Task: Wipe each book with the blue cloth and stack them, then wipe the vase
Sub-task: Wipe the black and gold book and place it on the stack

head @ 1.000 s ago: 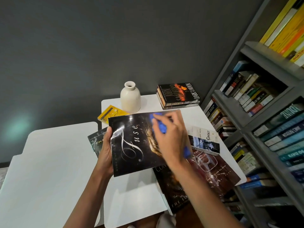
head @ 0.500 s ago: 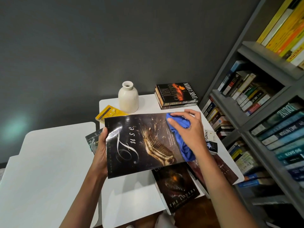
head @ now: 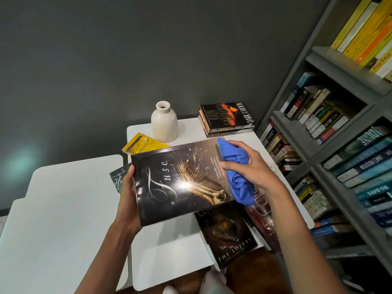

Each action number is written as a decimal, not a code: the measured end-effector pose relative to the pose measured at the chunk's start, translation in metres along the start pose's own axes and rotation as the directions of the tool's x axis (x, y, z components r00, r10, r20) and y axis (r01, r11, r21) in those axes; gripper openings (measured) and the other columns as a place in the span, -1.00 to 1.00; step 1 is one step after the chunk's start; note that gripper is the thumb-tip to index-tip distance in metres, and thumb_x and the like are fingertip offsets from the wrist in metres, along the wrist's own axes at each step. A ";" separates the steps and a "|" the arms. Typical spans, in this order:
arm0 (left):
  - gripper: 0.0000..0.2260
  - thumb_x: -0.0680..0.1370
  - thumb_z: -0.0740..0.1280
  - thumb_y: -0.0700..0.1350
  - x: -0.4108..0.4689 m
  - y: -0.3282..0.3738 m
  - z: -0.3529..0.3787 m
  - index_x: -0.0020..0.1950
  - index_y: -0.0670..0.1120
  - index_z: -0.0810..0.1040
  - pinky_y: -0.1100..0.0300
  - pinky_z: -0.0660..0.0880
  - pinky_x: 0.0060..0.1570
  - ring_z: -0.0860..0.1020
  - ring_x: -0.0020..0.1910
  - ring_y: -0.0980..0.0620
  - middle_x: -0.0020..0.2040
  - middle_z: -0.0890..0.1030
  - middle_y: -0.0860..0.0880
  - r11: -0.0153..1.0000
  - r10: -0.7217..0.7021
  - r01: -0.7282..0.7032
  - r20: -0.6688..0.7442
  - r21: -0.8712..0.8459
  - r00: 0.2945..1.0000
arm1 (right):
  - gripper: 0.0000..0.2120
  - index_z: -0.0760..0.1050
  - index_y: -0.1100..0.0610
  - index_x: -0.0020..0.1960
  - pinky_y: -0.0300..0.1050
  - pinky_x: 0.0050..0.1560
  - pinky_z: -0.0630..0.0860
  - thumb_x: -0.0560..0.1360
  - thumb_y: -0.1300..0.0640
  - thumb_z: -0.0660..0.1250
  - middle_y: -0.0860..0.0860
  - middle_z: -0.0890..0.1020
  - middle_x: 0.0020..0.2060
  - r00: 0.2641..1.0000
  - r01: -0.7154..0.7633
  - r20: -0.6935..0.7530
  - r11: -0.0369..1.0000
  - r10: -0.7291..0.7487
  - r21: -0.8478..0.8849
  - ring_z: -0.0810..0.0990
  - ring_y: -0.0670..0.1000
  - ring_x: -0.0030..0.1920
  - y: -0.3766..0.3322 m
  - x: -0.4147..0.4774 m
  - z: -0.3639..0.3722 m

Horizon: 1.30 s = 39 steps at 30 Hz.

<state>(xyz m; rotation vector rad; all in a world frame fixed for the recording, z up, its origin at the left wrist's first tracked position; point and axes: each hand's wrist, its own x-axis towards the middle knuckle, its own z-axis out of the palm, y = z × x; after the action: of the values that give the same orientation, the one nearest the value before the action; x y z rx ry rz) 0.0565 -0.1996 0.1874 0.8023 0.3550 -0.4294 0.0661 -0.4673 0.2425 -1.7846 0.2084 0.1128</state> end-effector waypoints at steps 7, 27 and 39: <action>-0.39 0.04 0.69 -0.13 -0.010 -0.002 -0.009 0.05 -0.18 0.66 -0.35 0.51 0.08 0.69 -0.08 -0.14 -0.02 0.69 -0.18 0.993 -0.110 0.114 0.113 -0.036 0.988 | -0.53 0.52 -0.19 0.07 -0.10 -0.08 0.62 0.34 0.28 0.52 0.07 0.66 0.01 0.999 0.029 0.037 0.999 -0.028 -0.025 0.68 0.02 -0.10 -0.017 0.015 0.000; -0.60 0.59 0.19 -0.13 0.001 0.004 0.013 -0.35 -0.10 0.71 0.21 0.62 -0.29 0.67 -0.34 0.02 -0.30 0.70 -0.05 0.990 0.135 -0.136 -0.034 -0.031 0.990 | -0.79 0.63 -0.10 0.09 -0.13 -0.27 0.55 0.48 -0.09 0.37 -0.06 0.47 -0.15 0.760 0.564 0.113 0.562 -0.641 -0.605 0.49 -0.07 -0.21 0.013 -0.048 0.093; -0.85 0.48 0.32 -0.15 0.000 0.009 0.017 -0.05 -0.15 0.65 0.11 0.60 -0.07 0.65 -0.18 -0.05 -0.16 0.70 -0.09 0.976 0.208 -0.212 -0.077 -0.040 0.975 | -0.79 0.64 -0.09 0.06 -0.10 -0.34 0.55 0.47 -0.09 0.34 -0.09 0.47 -0.21 0.733 0.516 -0.017 0.573 -0.680 -0.637 0.50 -0.06 -0.26 0.006 -0.044 0.096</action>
<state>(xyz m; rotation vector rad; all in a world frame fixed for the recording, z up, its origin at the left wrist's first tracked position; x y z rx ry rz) 0.0634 -0.2063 0.2041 0.8004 0.3427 -0.1931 0.0252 -0.3712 0.2239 -2.4134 -0.3142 -0.6410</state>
